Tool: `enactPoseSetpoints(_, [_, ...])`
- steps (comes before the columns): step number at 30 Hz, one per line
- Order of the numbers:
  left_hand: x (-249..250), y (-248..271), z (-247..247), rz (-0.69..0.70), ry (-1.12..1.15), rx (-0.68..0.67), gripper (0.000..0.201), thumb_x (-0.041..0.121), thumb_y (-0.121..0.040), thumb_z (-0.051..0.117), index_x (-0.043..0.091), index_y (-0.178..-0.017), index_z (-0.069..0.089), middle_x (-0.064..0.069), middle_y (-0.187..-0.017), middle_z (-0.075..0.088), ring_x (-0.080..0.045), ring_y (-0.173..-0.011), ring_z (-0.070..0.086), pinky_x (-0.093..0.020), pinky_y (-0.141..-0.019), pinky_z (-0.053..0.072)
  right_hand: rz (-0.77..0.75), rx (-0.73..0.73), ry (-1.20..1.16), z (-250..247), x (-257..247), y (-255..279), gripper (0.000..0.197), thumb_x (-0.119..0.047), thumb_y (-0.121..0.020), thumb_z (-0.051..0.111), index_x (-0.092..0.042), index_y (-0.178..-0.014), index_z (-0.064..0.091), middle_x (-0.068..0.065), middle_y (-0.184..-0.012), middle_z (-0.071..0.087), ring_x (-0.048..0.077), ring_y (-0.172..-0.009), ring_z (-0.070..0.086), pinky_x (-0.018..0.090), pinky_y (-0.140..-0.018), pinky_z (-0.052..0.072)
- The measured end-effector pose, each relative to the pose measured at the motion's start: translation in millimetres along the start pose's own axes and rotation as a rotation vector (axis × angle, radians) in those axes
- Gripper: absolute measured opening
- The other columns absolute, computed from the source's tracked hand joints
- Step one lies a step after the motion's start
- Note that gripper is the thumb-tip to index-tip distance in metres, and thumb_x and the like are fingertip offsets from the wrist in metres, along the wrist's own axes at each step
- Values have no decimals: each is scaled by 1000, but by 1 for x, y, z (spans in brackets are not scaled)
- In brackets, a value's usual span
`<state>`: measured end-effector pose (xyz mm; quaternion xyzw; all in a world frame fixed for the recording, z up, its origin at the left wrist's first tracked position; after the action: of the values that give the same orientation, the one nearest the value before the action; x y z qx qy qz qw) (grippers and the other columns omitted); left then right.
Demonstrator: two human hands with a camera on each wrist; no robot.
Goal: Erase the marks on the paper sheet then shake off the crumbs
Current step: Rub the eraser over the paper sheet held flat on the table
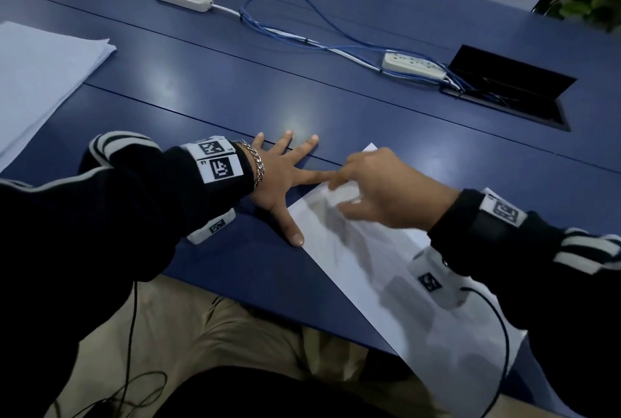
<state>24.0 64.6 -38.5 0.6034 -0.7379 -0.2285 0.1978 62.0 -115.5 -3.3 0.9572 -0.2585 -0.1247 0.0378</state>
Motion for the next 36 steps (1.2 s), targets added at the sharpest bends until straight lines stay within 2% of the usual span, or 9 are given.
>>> enactPoseSetpoints(5, [0, -2, 1, 13, 8, -3, 134, 101, -40, 70, 83, -132, -27, 4, -163, -46, -45, -153, -31, -81, -115, -6, -148, -236, -78, 11, -28, 16, 35, -49, -74, 60, -36, -103, 73, -11, -97, 64, 16, -90, 60, 38, -82, 51])
enactPoseSetpoints(10, [-1, -5, 1, -1, -43, -22, 138, 101, -45, 68, 72, -142, -26, 6, -160, -49, -42, -153, -33, -78, -118, -6, 11, -6, 41, -2, 5, -10, 41, -47, -79, 62, -29, -115, 72, -5, -93, 62, 22, -88, 62, 36, -86, 46])
enactPoseSetpoints(14, [-2, -5, 2, 17, 6, -18, 131, 100, -41, 70, 85, -124, -31, 5, -161, -48, -43, -152, -33, -80, -116, -7, -99, -127, -50, 7, -22, 11, 32, -48, -76, 62, -34, -102, 74, -9, -96, 63, 18, -87, 61, 37, -82, 51])
enactPoseSetpoints(17, [-1, -5, 2, 16, 6, -10, 134, 101, -38, 69, 85, -127, -29, 5, -161, -48, -43, -152, -34, -81, -115, -7, -140, -258, -92, 9, -29, 19, 36, -52, -73, 62, -36, -103, 73, -11, -95, 65, 9, -86, 55, 34, -82, 51])
enactPoseSetpoints(24, [0, -1, 1, -10, -17, -16, 123, 100, -43, 68, 86, -98, -41, 6, -161, -48, -42, -153, -32, -78, -118, -7, 35, -7, 37, -3, 4, -8, 40, -47, -76, 64, -30, -111, 73, -11, -85, 55, 20, -88, 62, 38, -83, 51])
enactPoseSetpoints(27, [-1, -2, 1, 7, 3, -14, 129, 100, -42, 70, 87, -119, -33, 5, -161, -48, -43, -153, -33, -79, -116, -8, -97, -113, -17, 7, -25, 14, 32, -51, -77, 61, -31, -98, 74, -8, -90, 62, 17, -83, 60, 37, -80, 52])
enactPoseSetpoints(30, [-2, -3, 1, 6, 7, -5, 135, 100, -41, 70, 82, -133, -27, 5, -162, -47, -43, -153, -33, -80, -115, -9, -167, -222, -45, 9, -38, 27, 42, -61, -79, 55, -29, -99, 73, -8, -91, 64, 13, -82, 56, 33, -79, 51])
enactPoseSetpoints(33, [0, -2, 1, 3, -22, -14, 128, 101, -42, 68, 86, -114, -37, 4, -161, -48, -44, -153, -31, -80, -116, -6, -121, -165, -39, 1, -16, 10, 47, -64, -76, 54, -27, -97, 74, -7, -89, 63, 13, -82, 56, 36, -81, 50])
enactPoseSetpoints(36, [1, -2, 0, -15, -42, -22, 123, 102, -44, 66, 84, -98, -43, 5, -160, -49, -44, -153, -31, -79, -117, -5, -18, -42, 47, -6, 3, -6, 37, -49, -78, 65, -22, -103, 73, -8, -83, 55, 21, -82, 60, 39, -84, 48])
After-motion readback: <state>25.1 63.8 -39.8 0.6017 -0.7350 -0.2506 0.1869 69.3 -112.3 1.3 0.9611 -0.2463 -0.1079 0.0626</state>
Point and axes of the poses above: each hand's wrist, its own y-axis away from the middle knuckle, its own z-axis out of the palm, x = y × z, the point moved 3 cm from there along -y, towards the middle knuckle
